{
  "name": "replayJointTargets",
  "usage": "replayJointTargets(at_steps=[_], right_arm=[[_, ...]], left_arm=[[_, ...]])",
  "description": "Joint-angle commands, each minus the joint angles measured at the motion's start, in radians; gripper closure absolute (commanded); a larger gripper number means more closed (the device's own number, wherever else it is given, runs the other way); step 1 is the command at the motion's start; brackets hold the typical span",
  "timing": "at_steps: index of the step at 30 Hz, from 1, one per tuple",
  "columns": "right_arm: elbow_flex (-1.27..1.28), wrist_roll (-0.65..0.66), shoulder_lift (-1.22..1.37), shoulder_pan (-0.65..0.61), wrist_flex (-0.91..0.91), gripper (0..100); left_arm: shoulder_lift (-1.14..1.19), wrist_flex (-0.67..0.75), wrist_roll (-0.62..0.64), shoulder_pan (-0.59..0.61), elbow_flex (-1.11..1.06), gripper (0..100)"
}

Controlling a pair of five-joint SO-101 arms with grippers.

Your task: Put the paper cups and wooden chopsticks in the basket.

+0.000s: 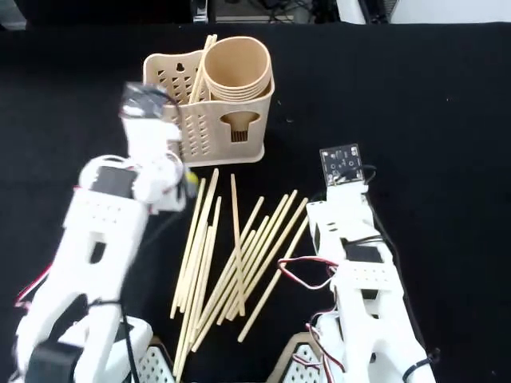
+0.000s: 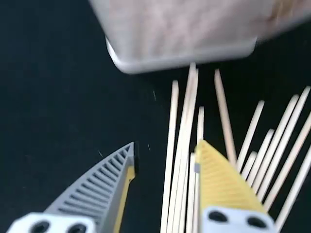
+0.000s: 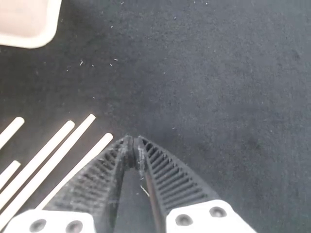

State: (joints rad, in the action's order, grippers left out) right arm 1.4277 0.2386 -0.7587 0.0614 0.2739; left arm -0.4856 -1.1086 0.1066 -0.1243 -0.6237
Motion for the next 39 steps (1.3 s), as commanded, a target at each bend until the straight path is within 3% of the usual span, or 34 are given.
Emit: replayJointTargets(at_steps=[1, 6, 11, 21, 39], right_arm=[[-0.004, 0.0, -0.021, -0.011, -0.021, 97.9], [-0.002, 0.0, -0.021, -0.011, -0.021, 97.9], [-0.002, 0.0, -0.021, -0.011, -0.021, 97.9], [-0.004, 0.0, -0.021, -0.012, -0.023, 97.9], [-0.004, 0.0, -0.021, -0.012, -0.023, 97.9]], left_arm=[[0.103, 0.133, -0.068, -0.03, -0.054, 78], [0.262, 0.391, -0.081, -0.027, -0.107, 79], [0.416, 0.503, -0.084, -0.033, -0.084, 79], [0.517, 0.348, -0.118, -0.101, 0.015, 79], [0.514, 0.338, -0.143, -0.102, -0.039, 79]])
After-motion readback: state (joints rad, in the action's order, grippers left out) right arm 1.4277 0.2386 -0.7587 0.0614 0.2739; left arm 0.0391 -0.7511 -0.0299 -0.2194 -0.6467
